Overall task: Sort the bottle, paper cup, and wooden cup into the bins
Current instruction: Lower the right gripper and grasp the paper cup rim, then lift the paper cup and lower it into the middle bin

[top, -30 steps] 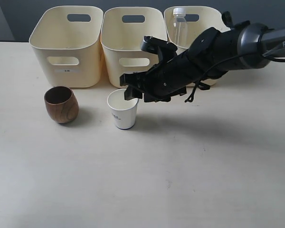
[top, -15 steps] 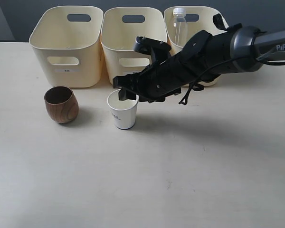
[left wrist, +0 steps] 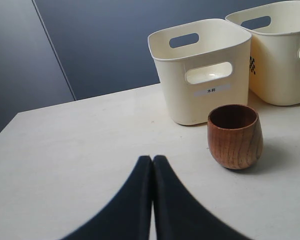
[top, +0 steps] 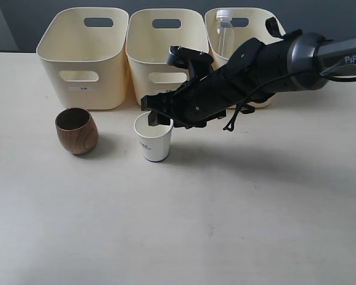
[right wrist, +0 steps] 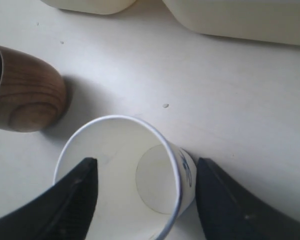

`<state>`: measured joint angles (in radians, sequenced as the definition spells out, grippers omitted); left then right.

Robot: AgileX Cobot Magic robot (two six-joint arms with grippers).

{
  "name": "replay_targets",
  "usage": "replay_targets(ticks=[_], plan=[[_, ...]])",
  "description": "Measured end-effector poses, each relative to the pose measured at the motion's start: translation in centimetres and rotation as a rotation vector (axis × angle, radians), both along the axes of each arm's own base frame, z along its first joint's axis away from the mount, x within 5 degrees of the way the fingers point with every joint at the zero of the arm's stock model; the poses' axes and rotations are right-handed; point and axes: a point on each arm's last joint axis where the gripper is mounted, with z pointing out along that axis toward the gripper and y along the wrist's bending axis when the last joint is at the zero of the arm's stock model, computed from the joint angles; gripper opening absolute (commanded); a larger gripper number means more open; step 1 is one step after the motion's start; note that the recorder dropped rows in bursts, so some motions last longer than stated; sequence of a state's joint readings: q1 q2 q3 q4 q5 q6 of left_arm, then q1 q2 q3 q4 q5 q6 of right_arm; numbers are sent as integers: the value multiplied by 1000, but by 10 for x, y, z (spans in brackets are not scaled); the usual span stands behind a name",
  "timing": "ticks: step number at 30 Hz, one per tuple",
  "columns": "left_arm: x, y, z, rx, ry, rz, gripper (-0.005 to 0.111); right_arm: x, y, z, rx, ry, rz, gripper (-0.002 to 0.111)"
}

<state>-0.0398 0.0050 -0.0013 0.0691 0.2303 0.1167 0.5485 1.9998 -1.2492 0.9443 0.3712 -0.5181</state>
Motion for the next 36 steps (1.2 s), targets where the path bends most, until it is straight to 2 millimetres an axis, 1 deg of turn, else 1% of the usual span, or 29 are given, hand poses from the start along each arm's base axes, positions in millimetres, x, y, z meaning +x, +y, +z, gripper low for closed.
replay_targets(ticks=[32,34,36], plan=[[0,0,0,0,0,0,0,-1,0,-1,-13,-1,19,55],[0,0,0,0,0,0,0,-1,0,-3,-19,1,21,55],[0,0,0,0,0,0,0,0,0,-9,-27,12,19,55]])
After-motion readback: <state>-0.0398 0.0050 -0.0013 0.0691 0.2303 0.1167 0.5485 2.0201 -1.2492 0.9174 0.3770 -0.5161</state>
